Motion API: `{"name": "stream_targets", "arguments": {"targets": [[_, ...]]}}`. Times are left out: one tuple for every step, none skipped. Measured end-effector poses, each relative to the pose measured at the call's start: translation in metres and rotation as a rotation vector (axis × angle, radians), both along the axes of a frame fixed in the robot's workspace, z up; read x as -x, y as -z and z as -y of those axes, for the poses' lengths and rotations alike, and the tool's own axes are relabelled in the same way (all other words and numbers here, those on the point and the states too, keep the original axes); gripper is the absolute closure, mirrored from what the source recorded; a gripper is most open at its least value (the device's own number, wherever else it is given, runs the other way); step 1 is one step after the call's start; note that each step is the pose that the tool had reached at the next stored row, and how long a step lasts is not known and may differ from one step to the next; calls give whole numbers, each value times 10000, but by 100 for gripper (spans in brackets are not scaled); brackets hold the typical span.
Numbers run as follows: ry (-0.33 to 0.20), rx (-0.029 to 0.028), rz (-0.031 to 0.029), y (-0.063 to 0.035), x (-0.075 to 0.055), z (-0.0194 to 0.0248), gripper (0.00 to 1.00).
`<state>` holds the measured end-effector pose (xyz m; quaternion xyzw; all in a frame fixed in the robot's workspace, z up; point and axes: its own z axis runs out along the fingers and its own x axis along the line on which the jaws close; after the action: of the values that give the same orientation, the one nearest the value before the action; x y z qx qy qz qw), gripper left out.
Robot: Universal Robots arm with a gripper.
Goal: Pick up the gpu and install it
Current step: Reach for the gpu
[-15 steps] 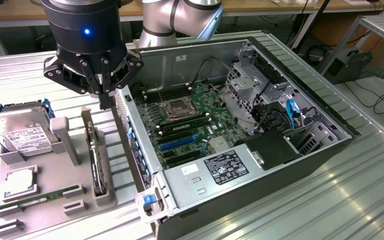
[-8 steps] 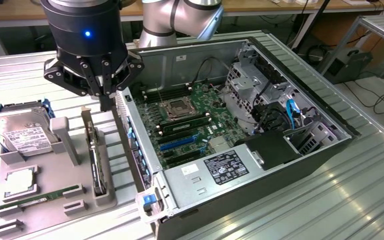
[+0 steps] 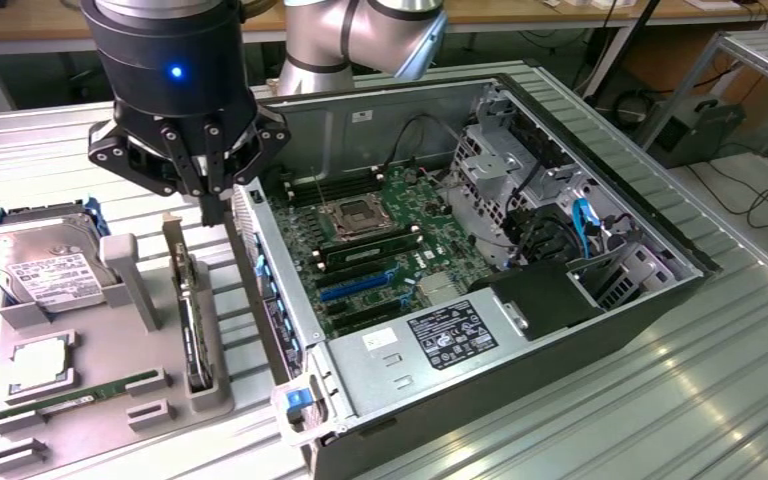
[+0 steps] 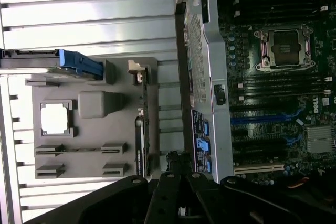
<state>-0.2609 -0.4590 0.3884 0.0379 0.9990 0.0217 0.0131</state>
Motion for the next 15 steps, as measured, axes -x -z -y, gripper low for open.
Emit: {"name": "stream_targets", "arguments": {"targets": [[0, 0, 0, 0, 0, 4, 89], [0, 0, 0, 0, 0, 10, 89], [0, 0, 0, 0, 0, 14, 89], [1, 0, 0, 0, 0, 19, 89], [0, 0, 0, 0, 0, 22, 89], [0, 0, 0, 0, 0, 26, 89], [1, 0, 0, 0, 0, 30, 89], [0, -1, 0, 1, 0, 33, 89], [0, 0, 0, 0, 0, 37, 89], [0, 0, 0, 1, 0, 41, 89], [0, 0, 0, 1, 0, 44, 89], [0, 0, -1, 0, 0, 47, 89], [0, 0, 0, 0, 0, 51, 89], [1, 0, 0, 1, 0, 55, 89], [0, 0, 0, 1, 0, 58, 89]]}}
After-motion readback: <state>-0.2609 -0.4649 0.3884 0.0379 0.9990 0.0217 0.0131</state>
